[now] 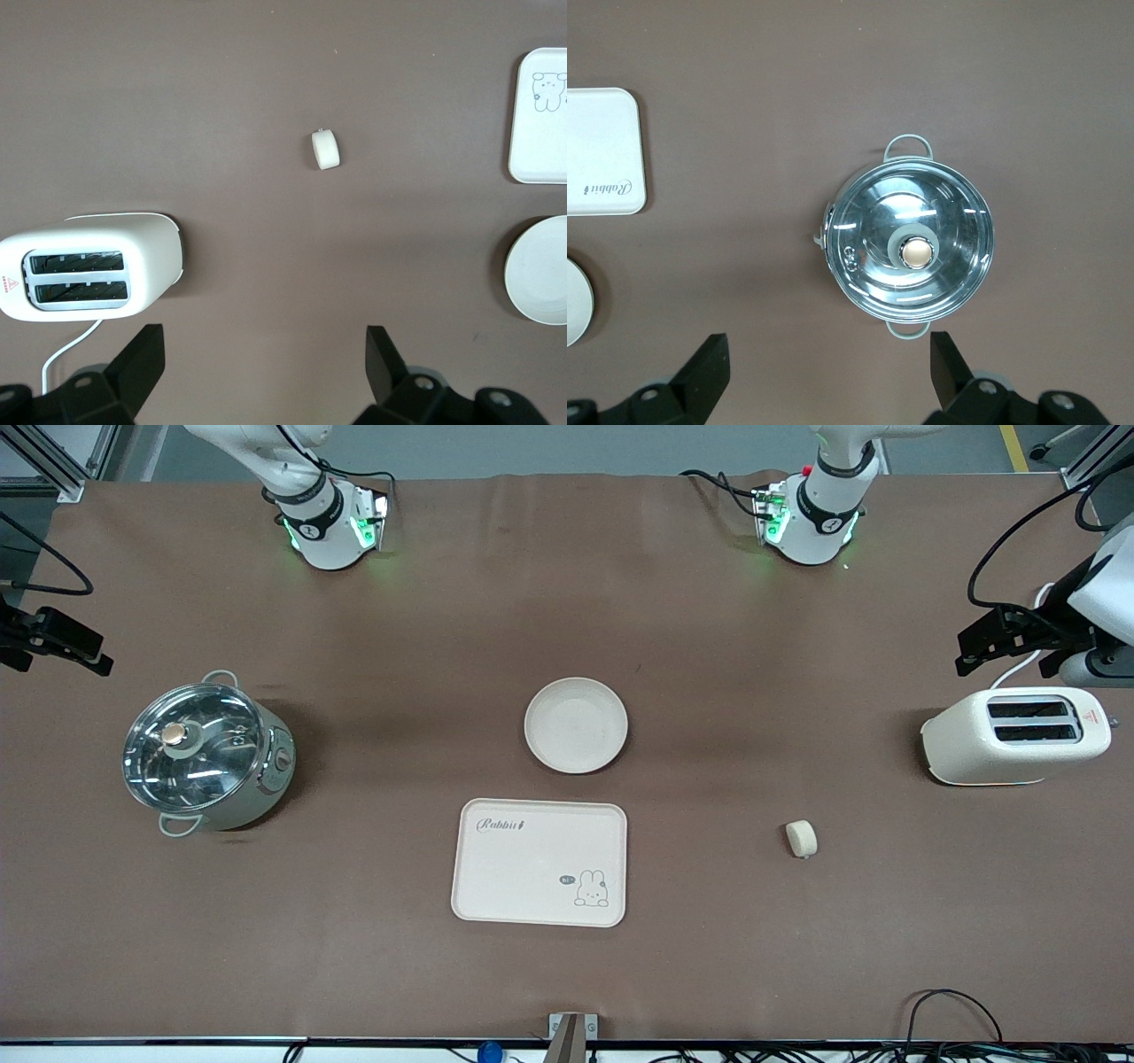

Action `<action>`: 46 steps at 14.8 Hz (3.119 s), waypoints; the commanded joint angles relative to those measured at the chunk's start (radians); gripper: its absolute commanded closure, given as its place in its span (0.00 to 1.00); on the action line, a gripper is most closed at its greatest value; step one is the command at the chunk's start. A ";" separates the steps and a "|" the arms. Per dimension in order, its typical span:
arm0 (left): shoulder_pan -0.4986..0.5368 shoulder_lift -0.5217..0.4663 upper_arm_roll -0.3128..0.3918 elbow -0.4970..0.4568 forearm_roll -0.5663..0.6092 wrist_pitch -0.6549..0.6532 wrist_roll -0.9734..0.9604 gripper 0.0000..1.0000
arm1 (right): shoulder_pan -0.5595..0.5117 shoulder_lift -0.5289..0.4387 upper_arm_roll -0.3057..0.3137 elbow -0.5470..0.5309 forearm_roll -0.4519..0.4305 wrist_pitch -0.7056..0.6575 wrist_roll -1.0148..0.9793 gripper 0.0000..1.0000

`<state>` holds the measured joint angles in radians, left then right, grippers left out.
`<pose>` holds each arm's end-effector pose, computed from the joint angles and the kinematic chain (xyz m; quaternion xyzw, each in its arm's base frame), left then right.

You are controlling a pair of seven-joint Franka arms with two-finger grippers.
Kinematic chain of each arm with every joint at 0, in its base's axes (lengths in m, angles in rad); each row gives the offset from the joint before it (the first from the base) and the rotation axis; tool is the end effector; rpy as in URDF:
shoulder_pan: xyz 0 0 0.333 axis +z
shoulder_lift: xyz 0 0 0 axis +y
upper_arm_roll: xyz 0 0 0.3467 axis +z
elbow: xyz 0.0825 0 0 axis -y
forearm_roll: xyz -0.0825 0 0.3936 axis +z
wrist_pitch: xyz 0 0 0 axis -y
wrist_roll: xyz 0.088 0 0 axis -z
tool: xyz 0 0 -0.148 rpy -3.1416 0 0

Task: Place bun in plate and plate on tray
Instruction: 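Reach the left gripper down to the small cream bun, then grasp and lift the bun with the left gripper while the right gripper reaches out, then lower the bun onto the plate while the right gripper grips the plate rim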

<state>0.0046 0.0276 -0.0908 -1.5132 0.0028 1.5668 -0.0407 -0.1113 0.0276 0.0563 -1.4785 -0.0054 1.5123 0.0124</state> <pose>0.5727 -0.0483 0.6260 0.9997 -0.0227 0.0130 0.0007 0.5675 -0.0326 0.6376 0.9994 -0.0339 0.0031 0.0020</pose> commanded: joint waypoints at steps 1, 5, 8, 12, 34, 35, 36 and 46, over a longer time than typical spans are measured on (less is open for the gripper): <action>0.008 -0.008 0.002 0.011 0.000 -0.013 0.021 0.00 | -0.013 -0.006 0.005 -0.005 -0.005 -0.001 -0.009 0.00; 0.005 0.046 0.003 0.034 0.003 -0.013 0.032 0.00 | -0.010 -0.006 0.005 -0.005 -0.005 -0.001 -0.008 0.00; 0.006 0.144 0.003 0.019 0.003 0.103 0.018 0.00 | -0.008 -0.006 0.007 -0.005 -0.005 0.002 -0.008 0.00; 0.003 0.279 0.005 -0.041 0.005 0.329 -0.033 0.00 | -0.008 -0.006 0.005 -0.005 -0.005 0.002 -0.008 0.00; -0.054 0.744 -0.009 -0.041 0.011 0.704 -0.292 0.55 | 0.296 -0.054 0.014 -0.822 0.649 0.780 0.029 0.00; -0.054 0.742 -0.009 -0.041 0.011 0.704 -0.292 0.68 | 0.405 -0.001 0.014 -0.857 0.724 0.915 0.031 0.00; -0.055 0.739 -0.010 -0.041 0.011 0.700 -0.292 0.76 | 0.494 0.049 0.014 -0.876 0.779 1.037 0.034 0.00; -0.096 0.655 -0.246 -0.030 0.025 0.536 -0.638 0.84 | 0.801 0.406 0.013 -0.689 0.990 1.361 0.098 0.14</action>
<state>-0.0668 0.7027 -0.3002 -1.5320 0.0122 2.1226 -0.5846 0.6476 0.3628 0.0821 -2.2530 0.9573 2.8544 0.0742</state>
